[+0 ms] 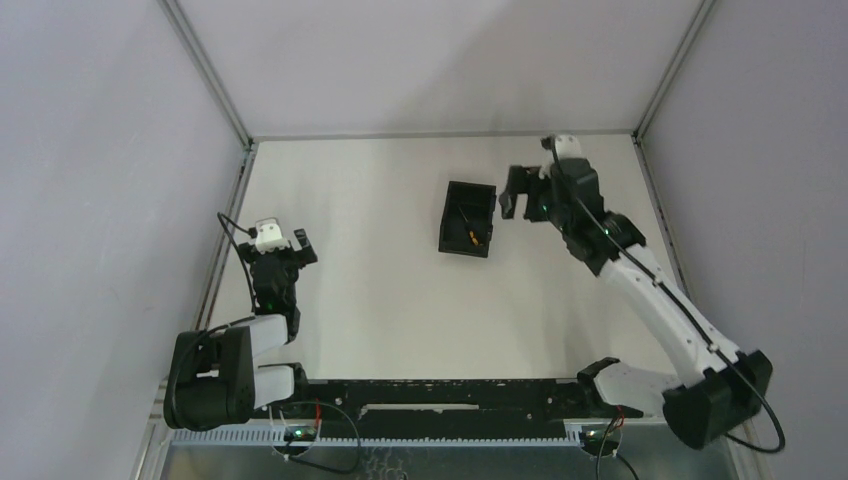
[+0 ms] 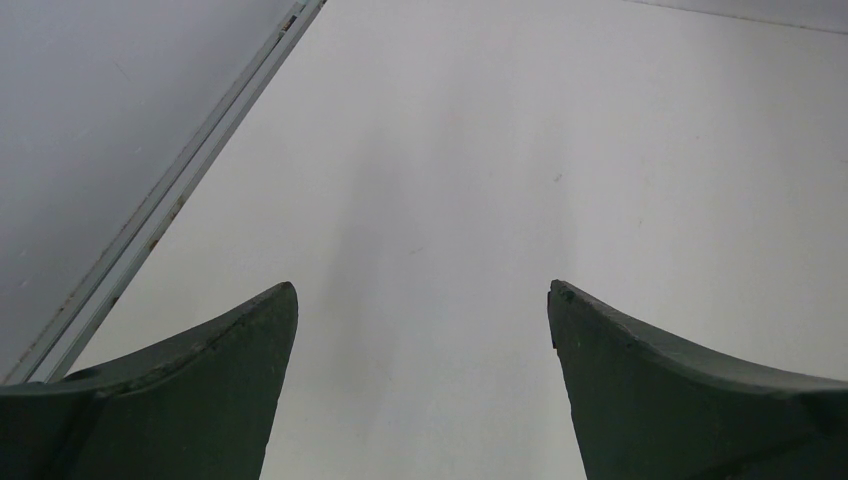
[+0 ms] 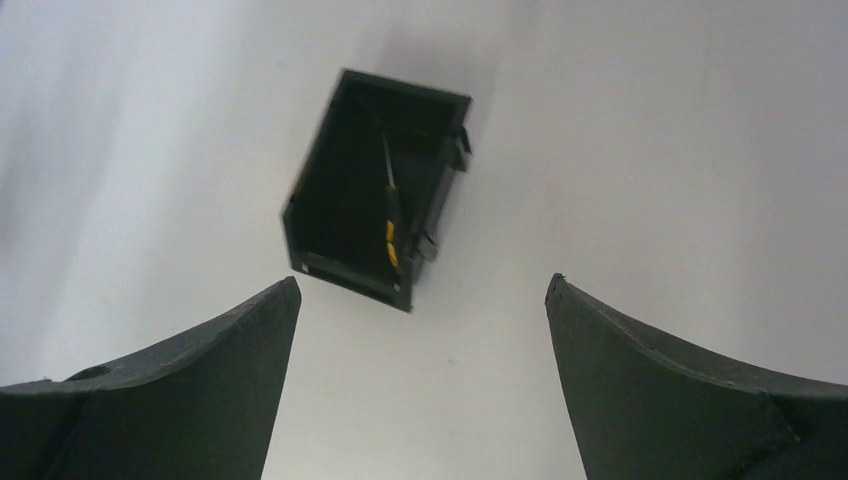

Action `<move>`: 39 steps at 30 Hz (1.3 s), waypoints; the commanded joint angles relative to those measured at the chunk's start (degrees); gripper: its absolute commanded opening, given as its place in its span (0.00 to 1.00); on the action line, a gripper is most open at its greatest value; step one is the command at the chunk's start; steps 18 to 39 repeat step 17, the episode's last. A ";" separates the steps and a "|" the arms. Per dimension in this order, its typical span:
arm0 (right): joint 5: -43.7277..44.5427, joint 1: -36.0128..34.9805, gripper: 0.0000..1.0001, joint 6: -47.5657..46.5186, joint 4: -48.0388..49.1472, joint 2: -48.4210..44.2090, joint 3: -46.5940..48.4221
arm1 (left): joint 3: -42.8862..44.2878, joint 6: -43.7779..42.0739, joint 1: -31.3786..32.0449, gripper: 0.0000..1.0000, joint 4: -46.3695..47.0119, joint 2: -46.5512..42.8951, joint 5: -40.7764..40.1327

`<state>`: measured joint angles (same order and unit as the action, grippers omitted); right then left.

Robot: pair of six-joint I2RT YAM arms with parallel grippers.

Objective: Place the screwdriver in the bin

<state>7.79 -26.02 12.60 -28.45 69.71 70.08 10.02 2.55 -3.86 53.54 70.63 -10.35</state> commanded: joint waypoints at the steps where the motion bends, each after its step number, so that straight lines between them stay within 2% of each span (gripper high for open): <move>1: 0.63 1.74 1.00 -0.70 9.13 -8.92 -13.68 | 3.08 -0.79 0.25 1.00 2.27 0.12 -0.19; 8: 4.33 2.13 1.00 3.24 17.23 -25.15 -34.11 | 3.09 -0.79 0.25 1.00 2.32 0.12 -0.20; 14: 6.68 2.36 1.00 4.08 21.92 -31.51 -43.74 | 3.12 -0.79 0.25 1.00 2.27 0.11 -0.20; 39: 5.86 2.36 0.99 3.18 23.15 -31.63 -44.71 | 3.11 -0.79 0.25 1.00 2.27 0.10 -0.18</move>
